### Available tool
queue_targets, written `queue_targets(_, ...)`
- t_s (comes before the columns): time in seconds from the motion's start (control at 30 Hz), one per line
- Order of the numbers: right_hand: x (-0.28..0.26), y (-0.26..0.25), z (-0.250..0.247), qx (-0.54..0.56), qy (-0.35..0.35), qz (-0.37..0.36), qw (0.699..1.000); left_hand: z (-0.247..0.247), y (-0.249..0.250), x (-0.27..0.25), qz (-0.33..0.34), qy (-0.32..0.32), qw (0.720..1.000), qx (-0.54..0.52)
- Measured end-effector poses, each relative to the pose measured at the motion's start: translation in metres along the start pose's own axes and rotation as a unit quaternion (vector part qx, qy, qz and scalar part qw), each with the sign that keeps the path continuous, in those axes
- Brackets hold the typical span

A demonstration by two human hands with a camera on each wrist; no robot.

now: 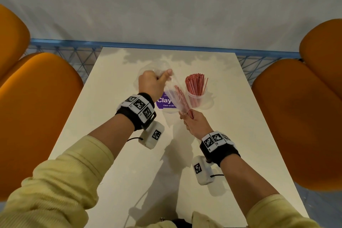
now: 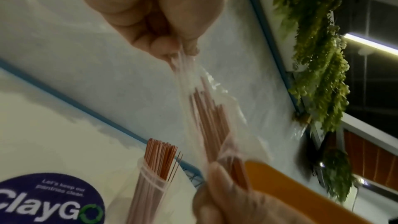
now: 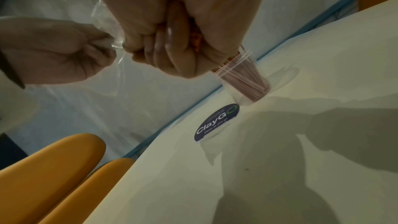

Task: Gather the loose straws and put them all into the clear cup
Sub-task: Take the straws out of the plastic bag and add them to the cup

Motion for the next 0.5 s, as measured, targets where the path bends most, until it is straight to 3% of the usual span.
queue_targets(0.1,0.000,0.001,-0.006,0.001,0.005,-0.009,1.000,-0.002,-0.001,0.000,0.008,0.020,1.000,-0.010)
queue_targets(0.23,-0.001,0.020,-0.022,-0.009,0.037,0.007,0.999,-0.019,-0.012,0.002,-0.036,0.097,0.993,-0.057)
queue_targets(0.3,-0.003,0.036,-0.034,0.018,0.073,0.034,0.997,-0.022,-0.019,0.002,-0.054,0.096,0.991,-0.076)
queue_targets(0.4,-0.006,0.052,-0.053,0.120,0.147,0.068,0.979,0.000,-0.033,-0.011,-0.068,0.010,0.995,-0.067)
queue_targets(0.5,-0.010,0.058,-0.067,0.188,0.203,0.092,0.957,0.041,-0.060,-0.050,-0.117,-0.130,0.984,-0.020)
Point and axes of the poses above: each hand's wrist, its own x-axis towards the middle knuckle, its own z-axis out of the palm, y = z × x, the point moved 9 cm from there along x, towards the middle knuckle, and after that the axes turned 9 degrees about z, right-handed, at the moved point
